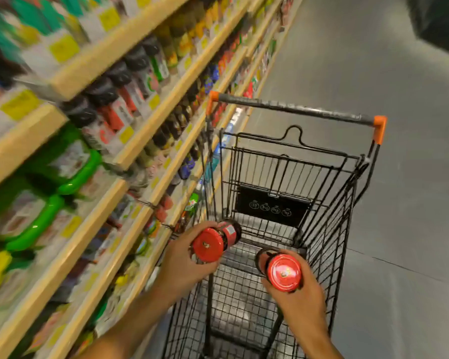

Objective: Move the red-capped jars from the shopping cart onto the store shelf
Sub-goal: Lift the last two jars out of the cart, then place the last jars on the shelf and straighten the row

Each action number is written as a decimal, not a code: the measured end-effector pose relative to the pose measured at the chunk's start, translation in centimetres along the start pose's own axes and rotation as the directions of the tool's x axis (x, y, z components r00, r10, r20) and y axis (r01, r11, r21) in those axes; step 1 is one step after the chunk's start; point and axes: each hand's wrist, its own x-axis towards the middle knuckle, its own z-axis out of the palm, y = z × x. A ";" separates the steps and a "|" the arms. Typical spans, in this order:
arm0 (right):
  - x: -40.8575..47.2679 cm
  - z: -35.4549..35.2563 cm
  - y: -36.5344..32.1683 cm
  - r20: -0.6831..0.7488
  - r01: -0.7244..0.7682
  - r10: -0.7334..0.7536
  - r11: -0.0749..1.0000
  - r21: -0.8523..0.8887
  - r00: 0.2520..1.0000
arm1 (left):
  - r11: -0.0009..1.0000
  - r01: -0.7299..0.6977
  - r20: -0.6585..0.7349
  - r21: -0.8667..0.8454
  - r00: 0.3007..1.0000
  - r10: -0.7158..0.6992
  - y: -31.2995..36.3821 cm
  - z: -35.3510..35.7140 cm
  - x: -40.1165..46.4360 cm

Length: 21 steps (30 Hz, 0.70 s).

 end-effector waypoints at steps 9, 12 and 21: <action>-8.2 -2.6 -10.8 0.131 0.219 -0.211 0.974 -0.050 0.969 | 0.997 -0.075 -0.208 -0.012 0.976 0.070 9.3 -8.9 -9.9; -9.7 -3.2 -13.1 0.185 0.318 -0.301 0.946 -0.070 0.935 | 0.995 -0.042 -0.243 -0.095 0.970 0.018 11.1 -10.5 -13.1; -12.2 -3.9 -18.1 0.399 0.474 -0.427 0.880 -0.023 0.811 | 0.999 0.012 -0.466 -0.038 0.884 -0.028 16.5 -11.4 -22.2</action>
